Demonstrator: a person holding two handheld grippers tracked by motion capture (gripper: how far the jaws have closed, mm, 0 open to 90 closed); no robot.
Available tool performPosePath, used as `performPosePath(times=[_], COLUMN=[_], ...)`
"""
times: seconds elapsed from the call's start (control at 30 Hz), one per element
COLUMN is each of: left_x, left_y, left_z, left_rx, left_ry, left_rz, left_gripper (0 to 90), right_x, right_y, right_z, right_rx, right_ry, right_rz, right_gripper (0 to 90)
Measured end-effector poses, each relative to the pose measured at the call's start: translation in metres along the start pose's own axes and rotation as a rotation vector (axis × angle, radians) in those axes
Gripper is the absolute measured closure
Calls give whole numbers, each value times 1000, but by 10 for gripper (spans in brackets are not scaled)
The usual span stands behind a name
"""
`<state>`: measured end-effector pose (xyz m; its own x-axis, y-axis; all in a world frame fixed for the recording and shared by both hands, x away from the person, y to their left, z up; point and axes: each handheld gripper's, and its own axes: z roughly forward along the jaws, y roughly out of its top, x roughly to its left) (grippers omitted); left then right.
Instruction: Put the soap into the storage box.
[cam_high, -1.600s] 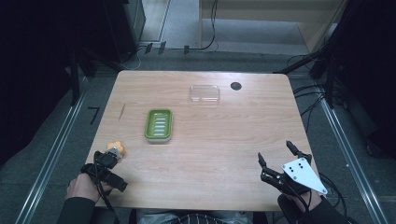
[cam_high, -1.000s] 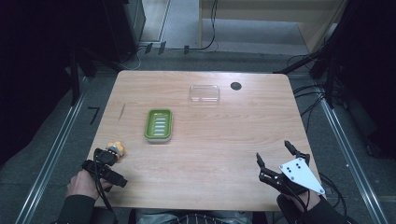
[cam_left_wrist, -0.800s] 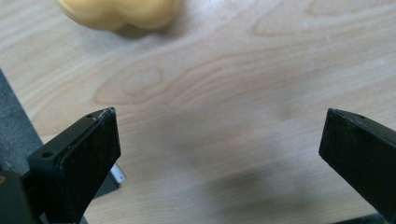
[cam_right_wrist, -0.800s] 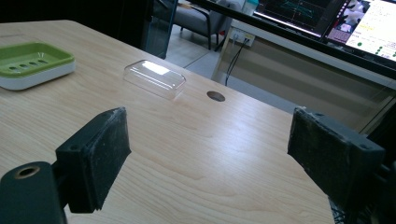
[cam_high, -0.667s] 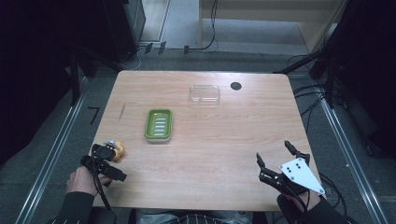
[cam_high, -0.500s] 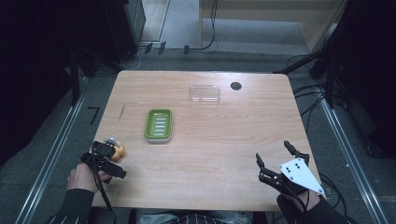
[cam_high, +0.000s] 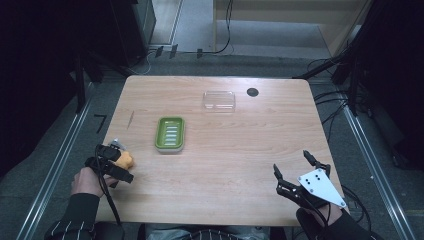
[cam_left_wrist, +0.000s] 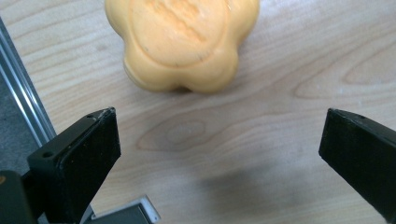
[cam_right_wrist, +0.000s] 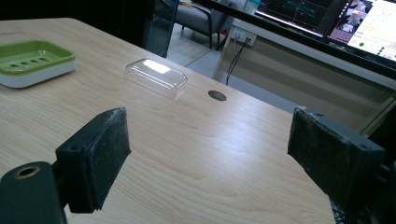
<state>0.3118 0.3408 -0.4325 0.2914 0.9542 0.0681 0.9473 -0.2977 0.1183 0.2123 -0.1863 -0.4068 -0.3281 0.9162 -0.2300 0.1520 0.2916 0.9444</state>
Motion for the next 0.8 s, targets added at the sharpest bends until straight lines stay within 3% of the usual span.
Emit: performPosePath(times=[0.23,0.8], left_x=[4,15], left_y=[12,29], left_z=[1,11], left_rx=[-11,24], left_ry=[-3,4], left_rz=[-7,-23], left_gripper=[0,10], right_x=[0,0], right_y=[0,0], right_z=[-1,0], right_rx=[4,3], right_ry=[-1,-1], right_rz=[3,1], right_gripper=[135,134])
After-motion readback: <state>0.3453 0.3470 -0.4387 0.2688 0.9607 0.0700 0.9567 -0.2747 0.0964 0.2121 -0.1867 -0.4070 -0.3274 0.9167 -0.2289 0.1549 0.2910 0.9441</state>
